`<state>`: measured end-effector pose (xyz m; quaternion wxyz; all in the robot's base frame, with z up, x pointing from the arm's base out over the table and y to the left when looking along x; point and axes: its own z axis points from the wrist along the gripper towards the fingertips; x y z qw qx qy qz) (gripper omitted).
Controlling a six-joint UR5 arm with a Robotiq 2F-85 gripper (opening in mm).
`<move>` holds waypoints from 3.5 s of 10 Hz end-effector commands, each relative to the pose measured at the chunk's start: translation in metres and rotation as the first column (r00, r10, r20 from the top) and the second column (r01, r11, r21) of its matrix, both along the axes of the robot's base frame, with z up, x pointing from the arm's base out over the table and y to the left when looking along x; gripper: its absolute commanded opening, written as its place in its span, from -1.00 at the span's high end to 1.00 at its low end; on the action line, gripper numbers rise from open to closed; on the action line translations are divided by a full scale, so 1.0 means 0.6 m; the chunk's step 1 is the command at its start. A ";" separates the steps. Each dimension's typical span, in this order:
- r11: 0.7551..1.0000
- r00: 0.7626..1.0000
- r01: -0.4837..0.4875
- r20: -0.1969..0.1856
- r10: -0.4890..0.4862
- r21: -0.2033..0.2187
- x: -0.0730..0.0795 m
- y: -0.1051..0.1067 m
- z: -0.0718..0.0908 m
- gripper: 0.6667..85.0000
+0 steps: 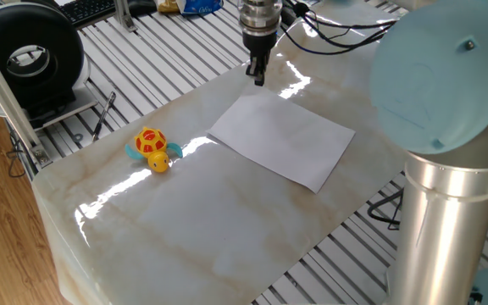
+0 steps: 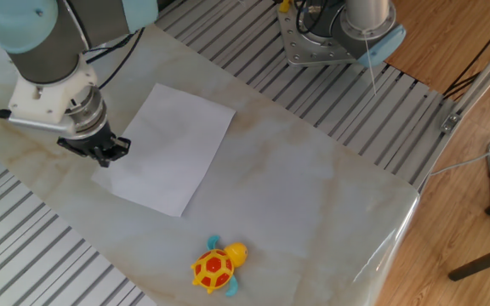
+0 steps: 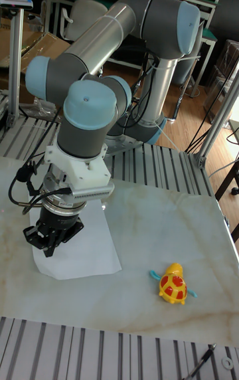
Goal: Flip over and spread out the paper that is laid flat on the table
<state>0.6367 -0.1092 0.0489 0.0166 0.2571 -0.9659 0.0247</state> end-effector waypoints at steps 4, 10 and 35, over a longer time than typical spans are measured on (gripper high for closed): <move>0.999 0.998 0.037 -0.047 -0.035 0.034 -0.025 0.046 0.055 -0.98; 1.000 1.000 0.011 0.020 -0.011 0.004 0.002 0.021 0.069 0.98; 0.987 0.989 -0.150 0.005 0.150 0.053 0.030 0.024 0.059 -0.87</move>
